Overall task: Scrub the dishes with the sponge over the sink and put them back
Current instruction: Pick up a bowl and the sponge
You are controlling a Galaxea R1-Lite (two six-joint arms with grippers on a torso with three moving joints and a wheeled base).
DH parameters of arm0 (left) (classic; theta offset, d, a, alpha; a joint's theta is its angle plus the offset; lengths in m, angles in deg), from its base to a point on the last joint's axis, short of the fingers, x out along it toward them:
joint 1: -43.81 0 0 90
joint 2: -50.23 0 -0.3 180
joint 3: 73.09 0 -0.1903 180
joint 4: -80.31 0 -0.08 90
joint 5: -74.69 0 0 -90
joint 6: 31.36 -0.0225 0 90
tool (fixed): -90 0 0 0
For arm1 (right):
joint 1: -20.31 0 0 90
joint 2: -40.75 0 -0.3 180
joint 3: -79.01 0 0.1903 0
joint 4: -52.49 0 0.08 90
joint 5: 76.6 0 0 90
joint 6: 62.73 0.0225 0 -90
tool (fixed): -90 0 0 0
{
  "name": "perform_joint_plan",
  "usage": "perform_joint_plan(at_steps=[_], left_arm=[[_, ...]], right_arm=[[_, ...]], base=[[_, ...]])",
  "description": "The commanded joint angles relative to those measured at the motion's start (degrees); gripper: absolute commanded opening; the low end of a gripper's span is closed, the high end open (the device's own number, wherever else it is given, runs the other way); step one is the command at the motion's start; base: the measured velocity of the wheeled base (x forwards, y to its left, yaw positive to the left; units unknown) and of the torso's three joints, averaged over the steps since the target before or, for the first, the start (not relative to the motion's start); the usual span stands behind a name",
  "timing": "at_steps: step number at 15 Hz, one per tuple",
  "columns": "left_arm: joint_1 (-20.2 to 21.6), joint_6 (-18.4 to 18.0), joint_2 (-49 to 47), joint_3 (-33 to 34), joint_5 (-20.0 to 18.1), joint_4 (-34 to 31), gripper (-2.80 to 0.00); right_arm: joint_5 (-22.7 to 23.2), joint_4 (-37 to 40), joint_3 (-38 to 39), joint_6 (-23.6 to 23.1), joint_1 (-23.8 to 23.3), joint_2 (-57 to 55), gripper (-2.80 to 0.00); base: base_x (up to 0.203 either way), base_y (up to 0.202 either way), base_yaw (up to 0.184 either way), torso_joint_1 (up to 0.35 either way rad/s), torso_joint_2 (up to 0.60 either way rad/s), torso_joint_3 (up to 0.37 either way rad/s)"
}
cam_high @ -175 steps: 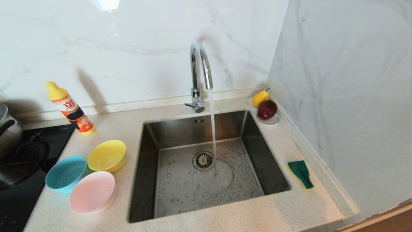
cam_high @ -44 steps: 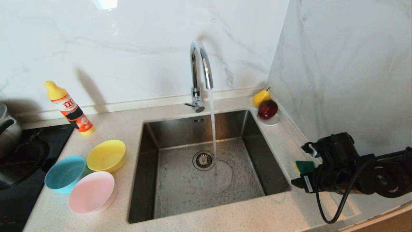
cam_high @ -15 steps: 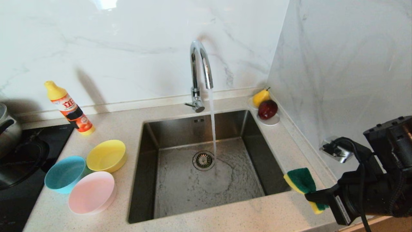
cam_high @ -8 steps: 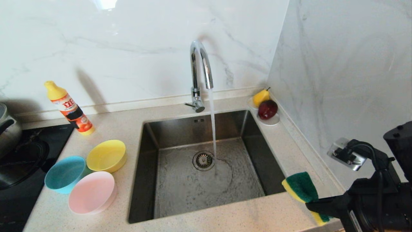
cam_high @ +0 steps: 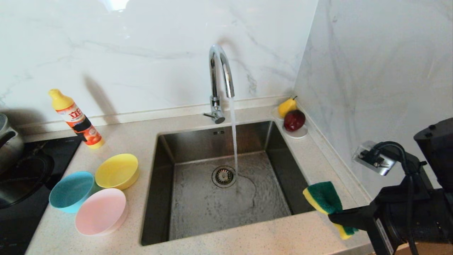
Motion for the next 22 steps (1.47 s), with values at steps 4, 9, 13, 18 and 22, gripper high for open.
perform_joint_plan(at_steps=[4,9,13,18,22], left_arm=[[0.0,0.41,-0.07,0.09,0.0,-0.15,-2.8],[0.04,0.23,-1.72,-6.82,0.73,-2.3,-2.8],[0.04,-0.33,-10.52,-23.88,4.45,-12.27,-2.8],[0.09,-4.53,-30.71,-41.8,10.16,-14.13,-2.8],[0.24,-5.15,-51.97,-47.63,17.54,-12.6,-2.8]], right_arm=[[-0.12,0.27,-1.72,1.61,0.71,-3.44,-2.8],[-0.59,0.27,-3.55,2.02,0.72,-6.42,-2.8],[-0.66,0.18,-5.08,2.23,0.71,-7.65,-2.8],[-1.46,0.13,-7.29,2.22,0.65,-10.41,-2.8],[-1.52,-0.61,-7.48,2.22,0.53,-12.72,-2.8]], base=[[0.0,0.0,0.0,0.0,0.0,0.0],[0.0,0.0,0.0,0.0,0.0,0.0],[0.0,0.0,0.0,0.0,0.0,0.0],[0.0,0.0,0.0,0.0,0.0,0.0],[0.0,0.0,0.0,0.0,0.0,0.0]])
